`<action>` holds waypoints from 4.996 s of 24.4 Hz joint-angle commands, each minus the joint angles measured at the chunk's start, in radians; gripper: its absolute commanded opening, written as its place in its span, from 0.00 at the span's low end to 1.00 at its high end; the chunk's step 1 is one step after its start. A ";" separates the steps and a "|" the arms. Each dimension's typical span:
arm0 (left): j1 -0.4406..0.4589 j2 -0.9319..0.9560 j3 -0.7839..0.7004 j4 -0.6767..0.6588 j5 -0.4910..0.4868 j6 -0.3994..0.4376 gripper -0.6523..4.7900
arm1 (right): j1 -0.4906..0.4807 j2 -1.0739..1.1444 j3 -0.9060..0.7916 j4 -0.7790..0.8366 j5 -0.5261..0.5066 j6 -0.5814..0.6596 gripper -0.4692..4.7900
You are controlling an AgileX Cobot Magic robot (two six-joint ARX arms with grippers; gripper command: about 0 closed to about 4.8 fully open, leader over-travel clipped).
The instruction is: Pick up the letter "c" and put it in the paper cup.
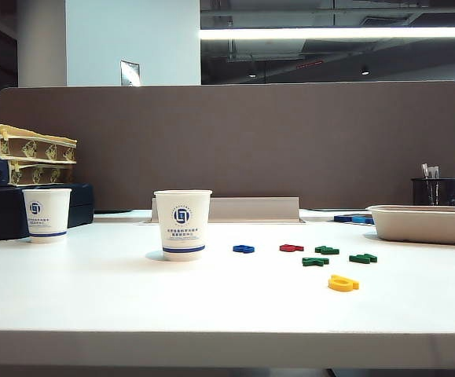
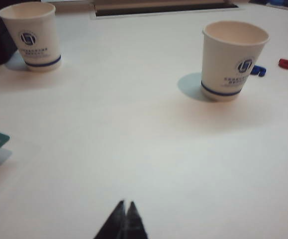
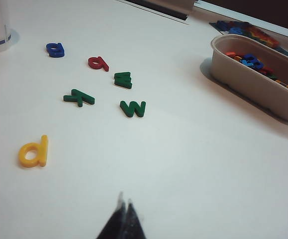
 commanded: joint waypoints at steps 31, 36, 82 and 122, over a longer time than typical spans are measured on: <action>-0.001 -0.018 -0.004 0.005 0.015 -0.016 0.11 | 0.000 0.000 -0.005 0.019 0.004 0.004 0.09; -0.001 -0.094 -0.004 0.003 -0.021 -0.016 0.11 | 0.000 0.000 -0.005 0.019 0.004 0.004 0.09; 0.391 -0.136 -0.004 0.218 0.259 0.003 0.11 | 0.000 -0.001 -0.005 0.019 0.004 0.004 0.09; 0.391 -0.136 -0.004 0.212 0.259 0.003 0.11 | -0.164 -0.231 -0.005 0.029 -0.113 0.005 0.09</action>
